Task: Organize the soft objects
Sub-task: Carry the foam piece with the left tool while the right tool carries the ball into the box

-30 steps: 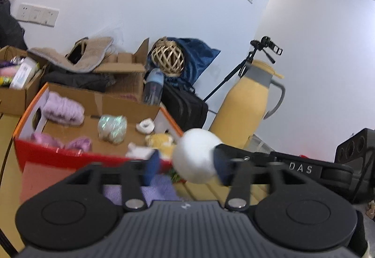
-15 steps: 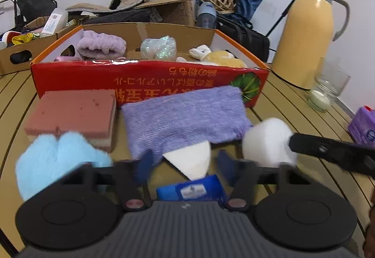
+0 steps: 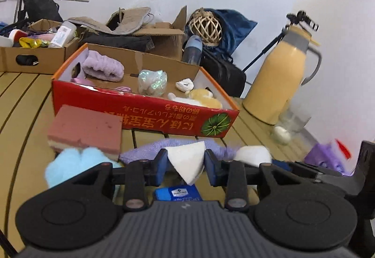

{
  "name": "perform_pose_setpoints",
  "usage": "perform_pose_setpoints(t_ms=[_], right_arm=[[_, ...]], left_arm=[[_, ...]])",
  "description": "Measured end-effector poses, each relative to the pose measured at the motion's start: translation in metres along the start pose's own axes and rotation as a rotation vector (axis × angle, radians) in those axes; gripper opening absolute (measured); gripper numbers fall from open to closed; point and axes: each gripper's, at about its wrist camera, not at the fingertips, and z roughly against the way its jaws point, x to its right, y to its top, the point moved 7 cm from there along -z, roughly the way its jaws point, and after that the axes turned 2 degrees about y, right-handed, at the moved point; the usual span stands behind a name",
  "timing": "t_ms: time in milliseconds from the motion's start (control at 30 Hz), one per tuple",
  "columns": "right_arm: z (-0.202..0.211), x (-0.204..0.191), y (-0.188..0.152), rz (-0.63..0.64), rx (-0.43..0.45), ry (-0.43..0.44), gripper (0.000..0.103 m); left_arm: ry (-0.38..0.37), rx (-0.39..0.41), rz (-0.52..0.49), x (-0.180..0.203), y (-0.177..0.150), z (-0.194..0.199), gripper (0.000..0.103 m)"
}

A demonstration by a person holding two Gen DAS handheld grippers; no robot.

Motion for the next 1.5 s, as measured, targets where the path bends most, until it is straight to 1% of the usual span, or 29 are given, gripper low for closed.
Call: perform_pose_setpoints(t_ms=[100,200,267,333,400,467,533,567,600,633,667,733,800,867,900,967,1000,1033,1100,1167,1233,1300,1367,1433,1500], right_arm=[[0.02,-0.001,0.013,-0.027,0.059,0.027,0.054],[0.028,-0.006,0.035,-0.02,0.104,0.049,0.055],[0.023,-0.008,0.056,0.004,0.118,0.055,0.055],[0.009,-0.007,0.082,0.037,0.128,0.055,0.055],[-0.015,-0.003,0.11,0.05,0.115,0.056,0.055],[-0.052,0.004,0.14,0.047,0.077,0.059,0.055],[-0.095,0.009,0.165,0.048,0.018,0.044,0.055],[-0.117,0.013,0.177,0.034,-0.008,0.031,0.055],[-0.14,0.015,0.187,0.04,-0.035,0.012,0.055],[-0.16,0.015,0.193,0.043,-0.064,0.006,0.055],[-0.182,0.015,0.2,0.031,-0.092,0.013,0.055],[-0.223,0.017,0.207,0.015,-0.156,0.007,0.055],[-0.258,0.023,0.205,0.012,-0.222,-0.046,0.055],[-0.283,0.027,0.195,-0.008,-0.294,-0.053,0.055],[-0.291,0.029,0.19,-0.031,-0.323,-0.044,0.056],[-0.302,0.033,0.182,-0.064,-0.366,-0.023,0.058],[-0.303,0.035,0.179,-0.065,-0.373,-0.034,0.065],[-0.303,0.039,0.177,-0.067,-0.381,-0.051,0.07],[-0.3,0.042,0.179,-0.103,-0.382,-0.034,0.072],[-0.29,0.04,0.187,-0.107,-0.352,-0.033,0.072],[-0.273,0.037,0.198,-0.082,-0.321,-0.056,0.08],[-0.252,0.033,0.209,-0.068,-0.292,-0.059,0.08],[-0.227,0.03,0.221,-0.052,-0.261,-0.063,0.08],[-0.195,0.023,0.231,-0.029,-0.227,-0.074,0.08],[-0.156,0.016,0.239,-0.007,-0.189,-0.059,0.081]], left_arm=[[0.012,0.073,-0.018,-0.002,0.017,0.012,0.033],[0.007,0.129,-0.047,-0.001,0.047,0.012,0.033],[-0.013,0.157,-0.055,0.0,0.074,0.006,0.033],[-0.051,0.157,-0.042,-0.002,0.103,-0.009,0.033],[-0.026,0.154,-0.06,-0.006,0.133,-0.038,0.033],[0.003,0.125,-0.082,-0.013,0.155,-0.073,0.033],[0.043,0.06,-0.114,-0.022,0.174,-0.117,0.033],[0.078,0.021,-0.098,-0.031,0.182,-0.141,0.033],[0.095,-0.02,-0.088,-0.039,0.186,-0.159,0.033],[0.114,-0.06,-0.078,-0.047,0.189,-0.181,0.033],[0.149,-0.087,-0.056,-0.058,0.192,-0.202,0.033],[0.193,-0.163,-0.017,-0.077,0.191,-0.235,0.034],[0.23,-0.211,0.018,-0.094,0.187,-0.255,0.034],[0.251,-0.255,0.03,-0.108,0.18,-0.266,0.035],[0.24,-0.259,0.042,-0.113,0.178,-0.269,0.037],[0.194,-0.245,0.09,-0.121,0.18,-0.269,0.048],[0.178,-0.247,0.114,-0.122,0.183,-0.267,0.057],[0.165,-0.24,0.123,-0.12,0.186,-0.262,0.062],[0.156,-0.212,0.096,-0.11,0.193,-0.254,0.069],[0.156,-0.188,0.06,-0.1,0.198,-0.239,0.07],[0.151,-0.173,0.048,-0.092,0.204,-0.223,0.07],[0.145,-0.153,0.032,-0.084,0.212,-0.199,0.07],[0.131,-0.12,-0.005,-0.073,0.219,-0.166,0.071],[0.124,-0.08,-0.049,-0.062,0.222,-0.129,0.074],[0.143,-0.04,-0.099,-0.054,0.221,-0.096,0.075]])
